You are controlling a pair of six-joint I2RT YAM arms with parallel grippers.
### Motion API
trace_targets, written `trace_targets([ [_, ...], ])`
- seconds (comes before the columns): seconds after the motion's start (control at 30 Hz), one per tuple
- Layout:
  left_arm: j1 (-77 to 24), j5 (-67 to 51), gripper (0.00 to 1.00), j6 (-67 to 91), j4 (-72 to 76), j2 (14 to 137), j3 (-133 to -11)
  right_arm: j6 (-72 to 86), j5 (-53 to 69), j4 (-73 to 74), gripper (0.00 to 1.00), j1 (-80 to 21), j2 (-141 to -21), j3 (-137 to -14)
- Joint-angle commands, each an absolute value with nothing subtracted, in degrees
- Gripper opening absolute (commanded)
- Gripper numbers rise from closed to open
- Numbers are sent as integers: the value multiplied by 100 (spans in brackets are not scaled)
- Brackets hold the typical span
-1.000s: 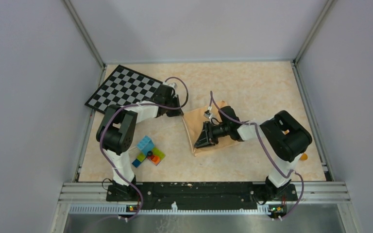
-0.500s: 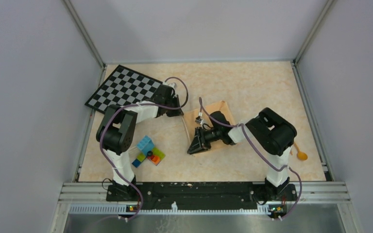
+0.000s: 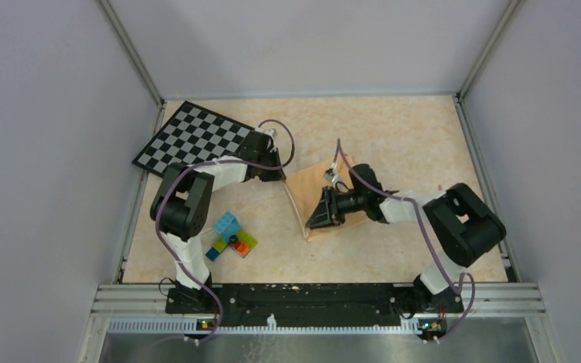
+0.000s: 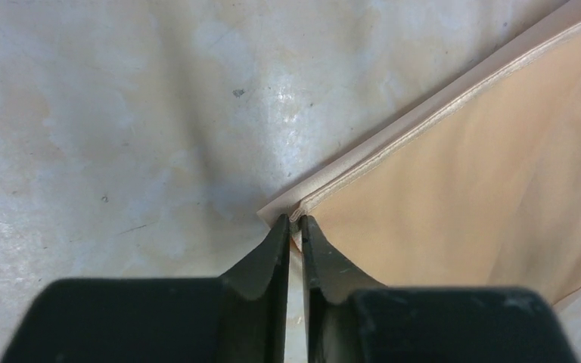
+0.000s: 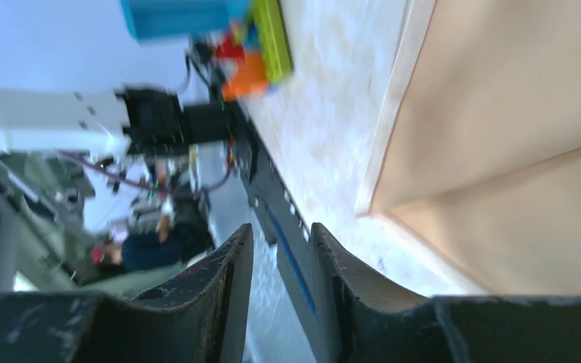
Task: Fold the napkin into a case and place the utensils inside
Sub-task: Smooth out the upper triangle-folded napkin at the center of the board.
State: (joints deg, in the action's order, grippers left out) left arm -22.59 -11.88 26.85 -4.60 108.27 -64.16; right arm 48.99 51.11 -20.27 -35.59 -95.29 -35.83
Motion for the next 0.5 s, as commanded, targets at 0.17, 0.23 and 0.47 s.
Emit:
trace_targets([
  [0.17, -2241, -1073, 56, 2388, -1527, 10123, -7043, 3862, 5022, -1048, 42, -1429, -9565, -4864],
  [0.23, -2264, -1126, 59, 2390, -1656, 9785, -7077, 3923, 5032, -1186, 43, -1248, -9924, -5158],
  [0.47, -2672, -2936, 21, 3380, 40, 8989, -5506, 4556, 5000, -2104, 43, -1241, -11200, -5990],
])
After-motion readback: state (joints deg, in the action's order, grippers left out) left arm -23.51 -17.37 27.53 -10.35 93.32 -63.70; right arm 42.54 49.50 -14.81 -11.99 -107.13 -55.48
